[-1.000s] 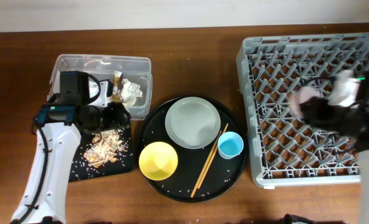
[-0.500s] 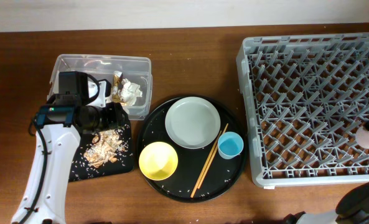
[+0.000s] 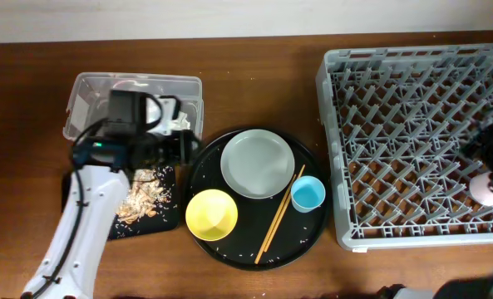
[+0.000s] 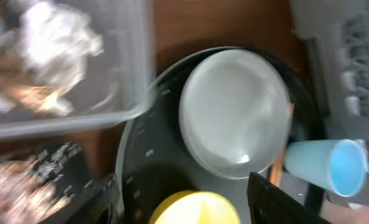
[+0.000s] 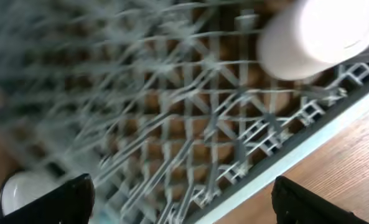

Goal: Sort waste into correct bins and load items into the dishwasher rack
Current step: 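Place the pink cup upside down in the rack with the right gripper, then grasp the blue cup with the left gripper and lift it, then hand the blue cup from the left to the right gripper, then place the blue cup upside down in the rack with the right gripper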

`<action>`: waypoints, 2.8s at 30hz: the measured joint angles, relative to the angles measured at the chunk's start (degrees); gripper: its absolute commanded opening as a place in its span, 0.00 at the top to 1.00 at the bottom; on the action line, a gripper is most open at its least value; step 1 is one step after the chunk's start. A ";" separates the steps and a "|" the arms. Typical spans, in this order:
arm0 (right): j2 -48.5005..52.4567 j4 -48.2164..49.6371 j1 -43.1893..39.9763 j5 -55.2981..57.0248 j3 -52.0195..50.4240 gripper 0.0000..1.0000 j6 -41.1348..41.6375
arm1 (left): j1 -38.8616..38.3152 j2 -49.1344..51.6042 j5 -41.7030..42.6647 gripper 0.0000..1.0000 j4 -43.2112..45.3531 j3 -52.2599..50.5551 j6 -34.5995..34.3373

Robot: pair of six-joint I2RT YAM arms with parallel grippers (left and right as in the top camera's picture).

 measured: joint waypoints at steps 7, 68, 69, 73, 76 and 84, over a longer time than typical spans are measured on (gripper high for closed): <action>-4.76 -4.85 15.52 0.26 0.63 0.06 -1.66 | -21.88 3.39 0.81 0.35 11.02 0.02 -0.35; 3.67 15.58 55.87 -46.38 0.57 0.43 -39.80 | -2.16 9.35 64.65 0.97 20.87 0.35 -10.10; 3.67 15.58 55.87 -46.10 0.57 0.43 -39.65 | -2.16 9.35 64.43 0.94 20.92 0.35 -9.99; 3.82 15.37 55.91 -45.09 0.57 0.44 -39.39 | -2.27 9.35 61.40 0.51 21.11 0.35 -10.16; 3.82 14.67 56.26 -37.40 0.57 0.45 -36.11 | -2.27 9.44 50.07 0.40 18.34 0.50 -8.85; 3.93 1.49 44.96 -0.74 2.25 0.48 -12.94 | 0.83 8.37 6.29 0.39 -1.51 0.83 -5.55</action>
